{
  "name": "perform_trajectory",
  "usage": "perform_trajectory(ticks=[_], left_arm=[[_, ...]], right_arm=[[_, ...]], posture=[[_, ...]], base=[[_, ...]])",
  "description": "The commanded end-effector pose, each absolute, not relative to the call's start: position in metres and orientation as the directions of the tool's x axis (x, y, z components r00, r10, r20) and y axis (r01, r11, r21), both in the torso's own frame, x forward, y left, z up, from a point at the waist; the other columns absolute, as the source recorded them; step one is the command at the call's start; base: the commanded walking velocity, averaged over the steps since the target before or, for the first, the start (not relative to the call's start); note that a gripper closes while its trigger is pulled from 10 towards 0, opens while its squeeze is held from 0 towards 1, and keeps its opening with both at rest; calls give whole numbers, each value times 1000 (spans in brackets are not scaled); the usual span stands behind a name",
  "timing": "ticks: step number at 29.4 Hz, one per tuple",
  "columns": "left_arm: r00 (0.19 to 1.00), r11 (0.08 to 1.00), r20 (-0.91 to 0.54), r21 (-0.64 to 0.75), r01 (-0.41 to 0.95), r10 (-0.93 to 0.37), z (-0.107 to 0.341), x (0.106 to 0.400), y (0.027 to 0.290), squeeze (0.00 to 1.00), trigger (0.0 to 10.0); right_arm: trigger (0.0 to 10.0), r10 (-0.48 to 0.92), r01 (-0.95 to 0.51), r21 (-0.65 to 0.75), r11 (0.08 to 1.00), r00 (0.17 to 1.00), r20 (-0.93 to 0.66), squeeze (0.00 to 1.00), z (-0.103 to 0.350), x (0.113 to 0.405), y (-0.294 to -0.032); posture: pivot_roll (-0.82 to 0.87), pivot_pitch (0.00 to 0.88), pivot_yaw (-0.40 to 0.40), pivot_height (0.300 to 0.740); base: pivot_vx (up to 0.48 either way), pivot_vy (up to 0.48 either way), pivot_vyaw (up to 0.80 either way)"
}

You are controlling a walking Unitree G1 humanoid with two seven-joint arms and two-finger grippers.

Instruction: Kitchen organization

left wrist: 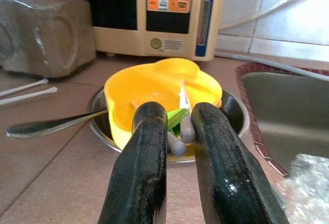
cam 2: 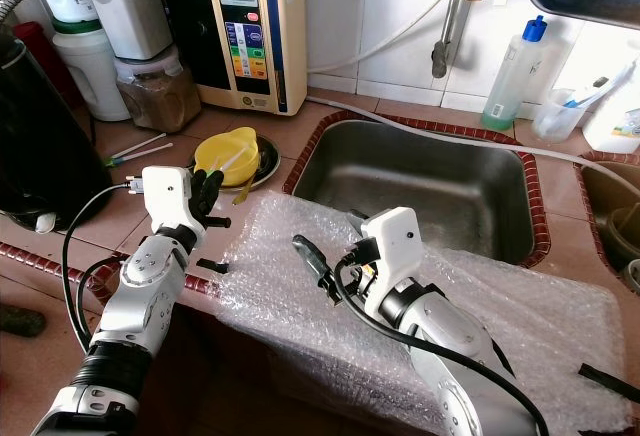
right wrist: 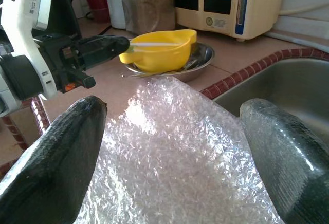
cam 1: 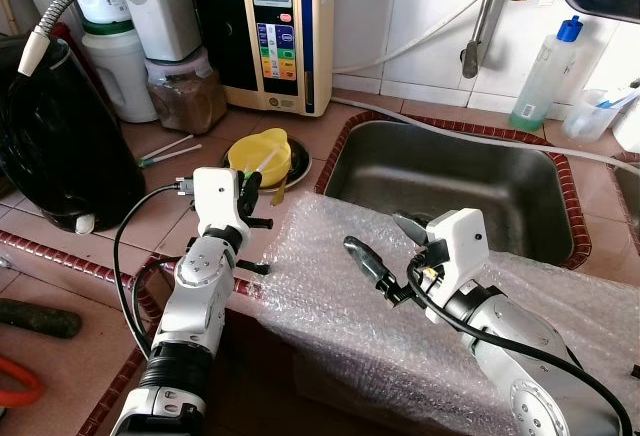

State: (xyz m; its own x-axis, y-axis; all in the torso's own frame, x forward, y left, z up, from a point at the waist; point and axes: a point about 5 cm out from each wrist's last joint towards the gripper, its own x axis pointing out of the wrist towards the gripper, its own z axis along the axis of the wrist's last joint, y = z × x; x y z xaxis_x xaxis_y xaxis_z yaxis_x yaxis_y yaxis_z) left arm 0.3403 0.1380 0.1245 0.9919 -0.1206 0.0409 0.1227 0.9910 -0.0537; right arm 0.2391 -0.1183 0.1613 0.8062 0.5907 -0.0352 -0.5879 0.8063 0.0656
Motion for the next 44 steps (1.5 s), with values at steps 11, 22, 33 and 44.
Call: perform_trajectory(ticks=[11,22,33,44], left_arm=[[984,996,160,33,79,-83,150,337,149,0,0],[936,980,318,-76,186,-153,205,339,140,0,0],[876,862,362,-273,427,-320,240,337,114,0,0],[858,711,308,-482,512,-410,225,330,95,0,0]], right_arm=[[10000,582,-579,63,813,813,-25,0,161,243,-117],[10000,484,-485,36,874,875,23,0,166,260,-127],[10000,415,-416,0,909,908,56,0,171,272,-141],[10000,279,-279,-16,960,951,134,0,192,298,-171]], posture=[[-43,0,48,740],[-16,0,37,740],[-15,0,52,740],[-11,0,55,740]], base=[[0,0,0],[0,0,0],[0,0,0],[0,0,0]])
